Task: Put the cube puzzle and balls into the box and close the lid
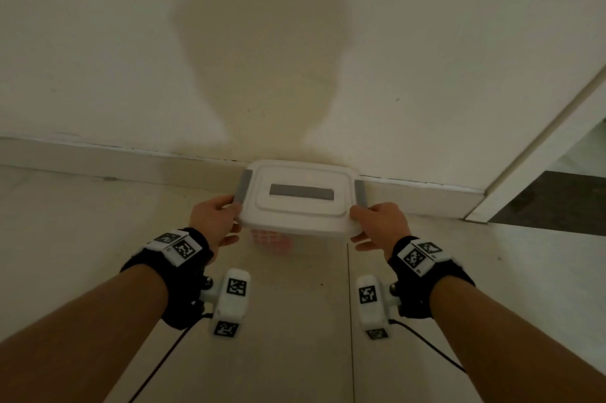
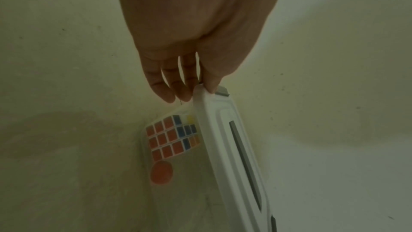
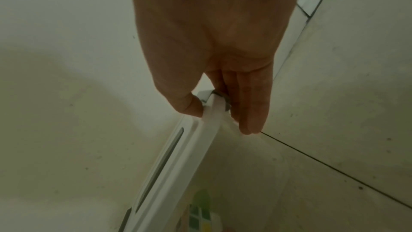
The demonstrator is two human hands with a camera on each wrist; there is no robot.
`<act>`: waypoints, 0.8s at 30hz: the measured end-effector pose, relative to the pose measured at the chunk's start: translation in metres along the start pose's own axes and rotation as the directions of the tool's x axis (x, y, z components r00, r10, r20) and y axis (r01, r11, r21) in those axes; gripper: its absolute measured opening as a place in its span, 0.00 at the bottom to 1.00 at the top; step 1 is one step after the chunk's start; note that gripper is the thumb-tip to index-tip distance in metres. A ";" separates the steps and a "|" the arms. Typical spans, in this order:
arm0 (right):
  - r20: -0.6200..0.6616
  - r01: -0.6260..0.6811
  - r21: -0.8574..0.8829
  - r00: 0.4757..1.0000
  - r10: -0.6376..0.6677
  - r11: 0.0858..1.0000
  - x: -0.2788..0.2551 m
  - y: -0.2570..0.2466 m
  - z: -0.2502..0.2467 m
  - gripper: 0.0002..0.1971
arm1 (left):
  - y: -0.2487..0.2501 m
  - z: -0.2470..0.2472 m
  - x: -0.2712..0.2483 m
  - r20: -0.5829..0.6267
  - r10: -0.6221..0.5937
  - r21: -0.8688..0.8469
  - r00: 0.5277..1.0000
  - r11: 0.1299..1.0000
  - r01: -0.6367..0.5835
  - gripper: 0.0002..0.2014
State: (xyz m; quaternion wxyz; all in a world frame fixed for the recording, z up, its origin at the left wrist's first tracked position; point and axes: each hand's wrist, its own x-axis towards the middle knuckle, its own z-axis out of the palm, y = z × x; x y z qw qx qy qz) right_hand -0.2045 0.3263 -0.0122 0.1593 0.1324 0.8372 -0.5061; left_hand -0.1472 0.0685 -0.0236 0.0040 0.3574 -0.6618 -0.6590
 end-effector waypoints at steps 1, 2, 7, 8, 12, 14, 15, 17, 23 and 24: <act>-0.002 0.001 -0.001 1.000 -0.001 1.000 0.003 0.002 0.001 0.13 | -0.002 0.002 0.003 -0.005 0.007 0.000 1.000 1.000 -0.007 0.18; -0.004 -0.001 -0.003 1.000 0.001 1.000 0.006 0.004 0.002 0.13 | -0.005 0.004 0.005 -0.008 0.013 -0.001 1.000 1.000 -0.013 0.18; -0.012 0.010 0.002 1.000 -0.010 1.000 0.016 0.012 0.006 0.17 | -0.010 0.012 0.013 -0.021 0.024 -0.022 0.999 0.999 -0.025 0.18; -0.016 0.019 -0.010 1.000 -0.019 1.000 0.016 0.013 0.007 0.17 | -0.009 0.012 0.014 -0.022 0.018 -0.021 1.000 1.000 -0.019 0.18; -0.021 0.039 -0.017 0.999 -0.039 0.999 0.015 0.017 0.009 0.16 | -0.011 0.008 0.015 -0.001 0.018 -0.015 1.000 1.000 -0.018 0.18; -0.016 0.040 -0.022 0.999 -0.040 0.999 0.015 0.017 0.009 0.17 | -0.011 0.007 0.014 0.010 0.011 -0.021 1.000 1.000 -0.011 0.19; -0.016 0.039 -0.017 0.999 -0.040 0.999 0.015 0.017 0.009 0.17 | -0.011 0.007 0.014 0.008 0.006 -0.029 1.000 1.000 -0.006 0.19; 0.009 0.020 0.000 1.000 -0.020 1.000 0.015 0.016 0.007 0.18 | -0.010 0.006 0.012 0.009 -0.010 -0.032 1.000 0.999 0.010 0.19; -0.349 0.066 -0.152 0.930 -0.116 0.986 0.006 0.019 0.001 0.20 | -0.010 -0.005 0.002 0.029 -0.061 0.033 0.998 0.998 0.060 0.20; -0.417 0.113 -0.176 0.891 -0.178 0.978 0.001 0.020 -0.003 0.14 | -0.011 -0.008 -0.007 0.020 -0.041 0.082 0.999 0.996 0.040 0.19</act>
